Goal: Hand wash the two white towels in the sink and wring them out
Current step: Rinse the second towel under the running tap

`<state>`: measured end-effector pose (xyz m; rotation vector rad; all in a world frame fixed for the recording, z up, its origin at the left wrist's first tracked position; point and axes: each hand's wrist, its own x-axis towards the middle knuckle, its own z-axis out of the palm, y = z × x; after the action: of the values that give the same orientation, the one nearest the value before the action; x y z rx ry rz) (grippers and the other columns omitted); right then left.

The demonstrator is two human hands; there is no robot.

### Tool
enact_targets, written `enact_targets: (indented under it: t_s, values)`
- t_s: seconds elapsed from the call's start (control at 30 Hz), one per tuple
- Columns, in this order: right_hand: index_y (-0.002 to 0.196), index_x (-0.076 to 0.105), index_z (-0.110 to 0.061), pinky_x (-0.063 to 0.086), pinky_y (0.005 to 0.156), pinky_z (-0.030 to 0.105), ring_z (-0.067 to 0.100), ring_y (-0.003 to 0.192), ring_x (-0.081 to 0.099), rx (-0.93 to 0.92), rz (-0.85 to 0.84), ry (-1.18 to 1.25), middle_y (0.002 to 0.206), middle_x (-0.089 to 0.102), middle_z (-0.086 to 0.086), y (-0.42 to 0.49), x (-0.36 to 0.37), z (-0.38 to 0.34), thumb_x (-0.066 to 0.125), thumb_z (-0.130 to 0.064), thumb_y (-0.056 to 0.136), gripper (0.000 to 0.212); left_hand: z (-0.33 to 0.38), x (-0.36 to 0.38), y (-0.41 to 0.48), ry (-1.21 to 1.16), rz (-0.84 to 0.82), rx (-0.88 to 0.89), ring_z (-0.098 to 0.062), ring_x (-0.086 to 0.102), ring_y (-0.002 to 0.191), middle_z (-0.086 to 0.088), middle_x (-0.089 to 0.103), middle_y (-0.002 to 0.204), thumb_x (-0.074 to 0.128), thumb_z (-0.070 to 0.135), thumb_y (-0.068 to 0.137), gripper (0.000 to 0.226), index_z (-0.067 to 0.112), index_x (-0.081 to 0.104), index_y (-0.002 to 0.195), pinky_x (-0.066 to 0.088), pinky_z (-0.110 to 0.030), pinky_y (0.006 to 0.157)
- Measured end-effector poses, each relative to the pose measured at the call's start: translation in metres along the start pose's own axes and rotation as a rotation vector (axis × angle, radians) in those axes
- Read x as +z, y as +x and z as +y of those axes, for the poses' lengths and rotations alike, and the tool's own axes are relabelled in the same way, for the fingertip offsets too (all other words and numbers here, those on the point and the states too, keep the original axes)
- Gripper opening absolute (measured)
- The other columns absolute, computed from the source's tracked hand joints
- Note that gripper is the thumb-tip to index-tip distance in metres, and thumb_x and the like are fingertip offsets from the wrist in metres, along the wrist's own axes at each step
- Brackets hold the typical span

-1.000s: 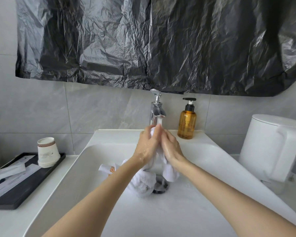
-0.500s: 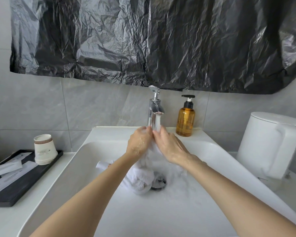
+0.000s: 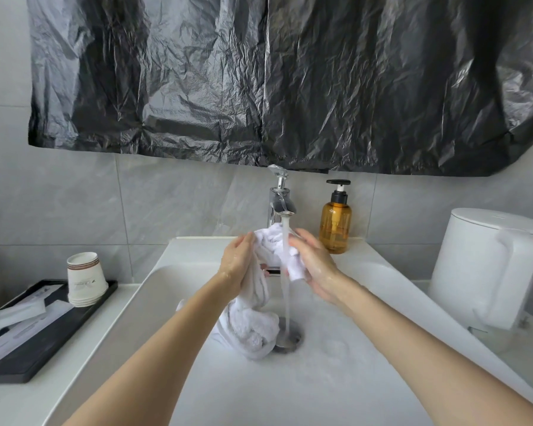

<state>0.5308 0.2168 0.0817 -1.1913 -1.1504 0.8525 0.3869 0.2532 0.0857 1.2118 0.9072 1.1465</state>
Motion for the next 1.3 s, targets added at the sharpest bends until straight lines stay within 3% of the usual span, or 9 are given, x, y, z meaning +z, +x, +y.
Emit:
enact_targets:
  t_s: [0.1, 0.23, 0.4, 0.53, 0.67, 0.8, 0.9, 1.07, 1.3]
  values:
    - [0.127, 0.054, -0.018, 0.045, 0.081, 0.024, 0.014, 0.105, 0.055, -0.075, 0.075, -0.136, 0.123, 0.057, 0.003, -0.007, 0.015, 0.004, 0.050, -0.030, 0.097, 0.032, -0.001, 0.010, -0.012, -0.001, -0.062, -0.058, -0.027, 0.057, 0.060, -0.016, 0.061, 0.082, 0.040, 0.022, 0.102, 0.024, 0.005, 0.056, 0.103, 0.048, -0.025, 0.044]
    - [0.123, 0.047, -0.030, 0.042, 0.100, 0.042, 0.023, 0.112, 0.049, -0.069, 0.217, -0.295, 0.118, 0.045, 0.005, -0.009, 0.030, 0.011, 0.041, -0.048, 0.097, 0.032, -0.003, 0.024, -0.023, 0.205, 0.017, 0.085, -0.026, 0.060, 0.070, -0.008, 0.062, 0.090, 0.040, 0.036, 0.102, 0.026, 0.013, 0.051, 0.097, 0.045, -0.026, 0.041]
    - [0.090, 0.058, -0.024, 0.052, 0.079, 0.045, 0.029, 0.091, 0.062, -0.033, 0.356, -0.385, 0.094, 0.066, 0.006, -0.006, 0.033, 0.016, 0.041, -0.051, 0.092, 0.032, -0.011, 0.036, -0.030, 0.449, 0.110, 0.215, -0.033, 0.065, 0.072, -0.013, 0.065, 0.080, 0.037, 0.042, 0.098, 0.033, 0.011, 0.048, 0.087, 0.057, -0.041, 0.058]
    - [0.078, 0.060, -0.017, 0.036, 0.059, 0.030, 0.027, 0.081, 0.057, -0.037, 0.393, -0.585, 0.089, 0.065, 0.005, -0.005, 0.027, 0.008, 0.037, -0.041, 0.094, 0.036, -0.010, 0.033, -0.026, 0.535, 0.116, 0.295, -0.032, 0.064, 0.083, -0.008, 0.066, 0.078, 0.036, 0.036, 0.098, 0.033, 0.017, 0.050, 0.075, 0.053, -0.042, 0.076]
    - [0.072, 0.053, -0.017, 0.033, 0.053, 0.029, 0.030, 0.079, 0.057, -0.202, 0.256, -0.848, 0.078, 0.060, 0.005, -0.011, 0.013, 0.003, 0.031, -0.028, 0.098, 0.035, -0.008, 0.030, -0.021, 0.856, 0.023, 0.386, -0.033, 0.055, 0.083, -0.008, 0.062, 0.084, 0.032, 0.024, 0.100, 0.028, 0.020, 0.045, 0.076, 0.039, -0.034, 0.066]
    - [0.069, 0.043, -0.021, 0.037, 0.066, 0.034, 0.028, 0.077, 0.052, -0.235, 0.165, -0.746, 0.081, 0.058, 0.008, -0.007, 0.000, -0.004, 0.032, -0.035, 0.100, 0.036, -0.008, 0.027, -0.018, 0.575, -0.100, 0.262, -0.026, 0.062, 0.085, -0.012, 0.064, 0.105, 0.029, 0.044, 0.104, 0.035, 0.018, 0.049, 0.093, 0.047, -0.033, 0.077]
    - [0.071, 0.045, -0.021, 0.039, 0.051, 0.026, 0.024, 0.062, 0.051, -0.119, 0.372, -0.367, 0.072, 0.052, 0.006, 0.006, -0.010, -0.020, 0.037, -0.042, 0.098, 0.036, -0.010, 0.027, -0.019, 0.332, -0.287, 0.065, -0.022, 0.066, 0.082, -0.010, 0.062, 0.110, 0.044, 0.055, 0.096, 0.046, 0.016, 0.035, 0.119, 0.057, -0.030, 0.070]
    - [0.075, 0.048, -0.021, 0.028, 0.033, 0.016, 0.017, 0.045, 0.044, -0.075, 0.457, -0.102, 0.066, 0.045, 0.007, 0.005, -0.038, -0.034, 0.045, -0.033, 0.099, 0.028, -0.020, 0.015, -0.018, 1.004, -0.475, 0.025, -0.021, 0.055, 0.093, -0.004, 0.057, 0.109, 0.079, 0.026, 0.080, 0.073, 0.024, 0.020, 0.123, 0.045, -0.024, 0.070]
    - [0.088, 0.061, -0.014, 0.042, 0.052, 0.023, 0.026, 0.074, 0.061, 0.131, 0.371, -0.414, 0.093, 0.063, 0.009, 0.004, -0.046, -0.023, 0.045, -0.037, 0.079, 0.029, -0.007, 0.024, -0.021, 0.440, -0.119, 0.177, -0.009, 0.050, 0.072, 0.000, 0.053, 0.090, 0.052, 0.008, 0.092, 0.029, 0.011, 0.042, 0.119, 0.042, -0.023, 0.060]
